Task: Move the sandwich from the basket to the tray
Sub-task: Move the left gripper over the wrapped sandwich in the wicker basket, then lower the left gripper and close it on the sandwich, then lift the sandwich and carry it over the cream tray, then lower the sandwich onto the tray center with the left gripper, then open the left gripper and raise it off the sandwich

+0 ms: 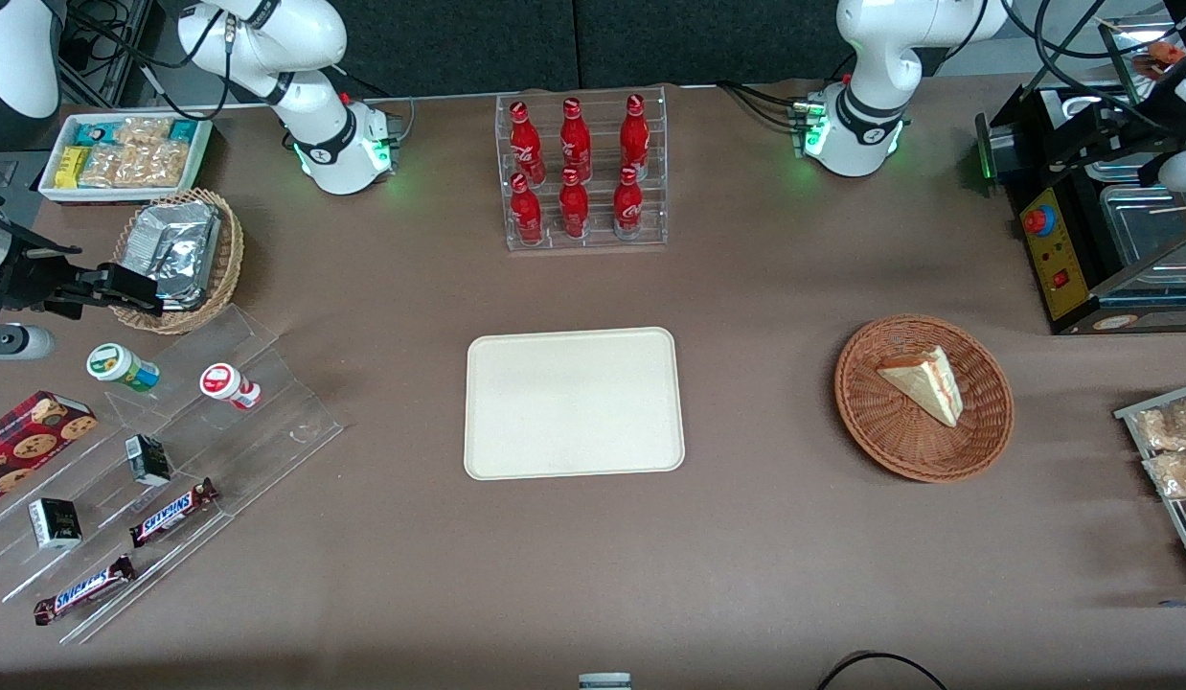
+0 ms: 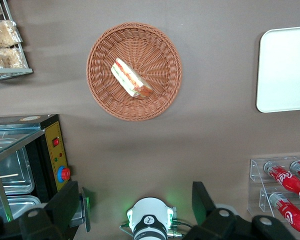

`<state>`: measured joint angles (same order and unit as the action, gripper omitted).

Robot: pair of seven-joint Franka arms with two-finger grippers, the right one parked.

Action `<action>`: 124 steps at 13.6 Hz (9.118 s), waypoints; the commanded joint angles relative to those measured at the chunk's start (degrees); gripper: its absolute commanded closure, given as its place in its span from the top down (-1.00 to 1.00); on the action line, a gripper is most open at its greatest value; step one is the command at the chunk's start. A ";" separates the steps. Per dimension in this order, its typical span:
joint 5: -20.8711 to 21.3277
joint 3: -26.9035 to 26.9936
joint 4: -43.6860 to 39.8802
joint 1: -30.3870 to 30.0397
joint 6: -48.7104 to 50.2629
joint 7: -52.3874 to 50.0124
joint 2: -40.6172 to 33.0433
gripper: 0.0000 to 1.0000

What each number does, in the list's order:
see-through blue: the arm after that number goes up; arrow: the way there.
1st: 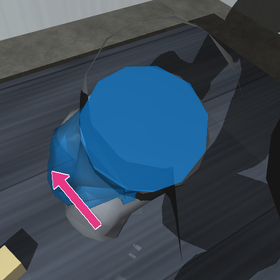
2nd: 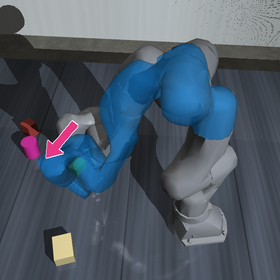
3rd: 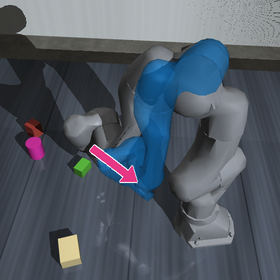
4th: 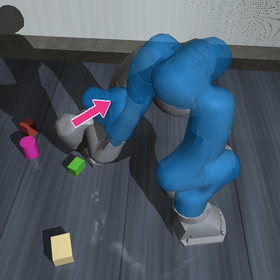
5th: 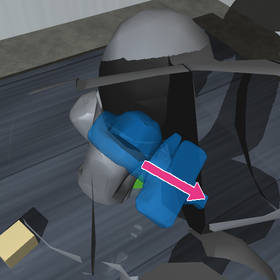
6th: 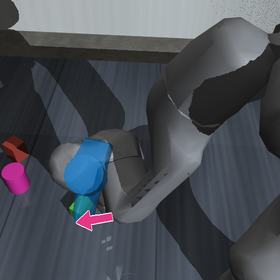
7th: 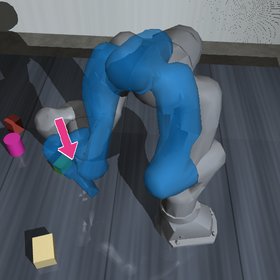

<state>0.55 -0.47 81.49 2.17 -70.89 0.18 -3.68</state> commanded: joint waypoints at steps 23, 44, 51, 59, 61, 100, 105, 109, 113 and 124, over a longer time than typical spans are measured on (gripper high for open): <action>1.56 0.12 44.70 -5.77 -60.39 -50.09 8.95 1.00; 2.34 -0.32 51.92 -3.92 -74.74 -56.09 15.10 -0.17; 2.35 -0.41 50.35 -3.92 -70.62 -56.17 13.35 -0.50; 2.52 -8.48 28.47 -3.92 -39.25 -55.90 10.45 -0.50; 2.43 -12.08 25.66 -3.92 -35.83 -55.90 9.65 -0.50; 26.34 -27.75 2.45 23.23 -52.77 -72.25 49.11 -0.51; 27.31 -27.75 1.56 24.02 -52.77 -72.87 49.99 -0.27; 29.50 -27.75 1.74 23.85 -52.68 -72.25 49.82 0.99; 28.45 -27.83 1.39 22.88 -49.96 -72.95 45.53 1.00; 14.31 -27.92 0.77 10.94 -25.28 -68.49 19.78 1.00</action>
<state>16.73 -28.35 80.21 15.09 -99.92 -70.55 20.71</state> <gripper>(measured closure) 0.000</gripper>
